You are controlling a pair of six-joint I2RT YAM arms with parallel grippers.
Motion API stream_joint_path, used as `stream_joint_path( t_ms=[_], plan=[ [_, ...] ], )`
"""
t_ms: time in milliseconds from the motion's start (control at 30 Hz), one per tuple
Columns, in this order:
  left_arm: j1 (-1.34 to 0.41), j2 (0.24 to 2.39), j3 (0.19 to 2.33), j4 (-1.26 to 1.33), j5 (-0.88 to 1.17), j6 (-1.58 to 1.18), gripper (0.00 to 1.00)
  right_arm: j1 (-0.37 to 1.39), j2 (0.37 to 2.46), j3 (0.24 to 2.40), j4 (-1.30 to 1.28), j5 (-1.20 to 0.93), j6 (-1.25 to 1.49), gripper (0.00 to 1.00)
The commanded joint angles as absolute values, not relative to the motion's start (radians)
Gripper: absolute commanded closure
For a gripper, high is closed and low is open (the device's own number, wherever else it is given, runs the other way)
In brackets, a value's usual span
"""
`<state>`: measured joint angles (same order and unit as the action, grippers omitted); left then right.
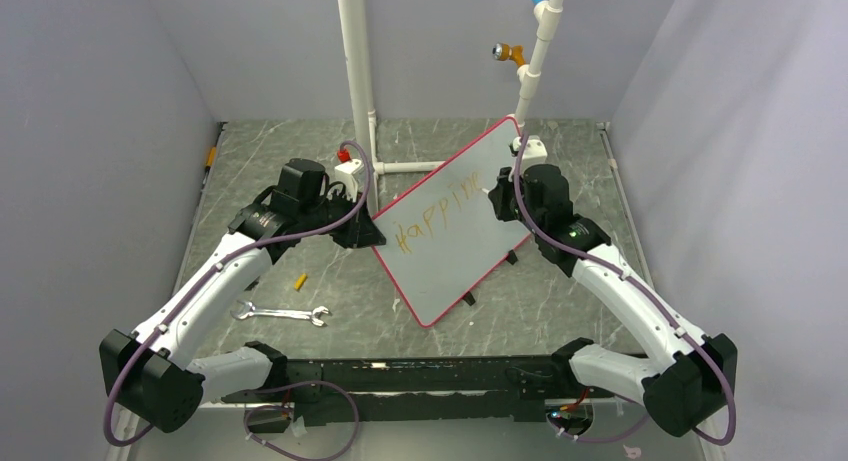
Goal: Write a sentence on the whiteboard
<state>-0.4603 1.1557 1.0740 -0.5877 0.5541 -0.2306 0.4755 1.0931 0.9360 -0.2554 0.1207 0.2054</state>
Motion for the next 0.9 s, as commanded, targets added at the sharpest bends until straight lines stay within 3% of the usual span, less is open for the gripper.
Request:
stream_joint_path(
  t_ms=[0, 267, 867],
  plan=[
    [-0.454, 1.157, 1.078, -0.574, 0.275, -0.019, 1.0, 0.474, 1.069, 1.002, -0.251, 0.145, 0.194, 1.0],
    [-0.455, 1.159, 1.079, -0.577, 0.275, -0.019, 1.0, 0.474, 1.002, 1.015, -0.207, 0.128, 0.213, 1.0],
    [-0.457, 1.146, 1.075, -0.575, 0.278, -0.018, 1.0, 0.407, 1.119, 1.077, -0.161, 0.085, 0.218, 1.0]
  ],
)
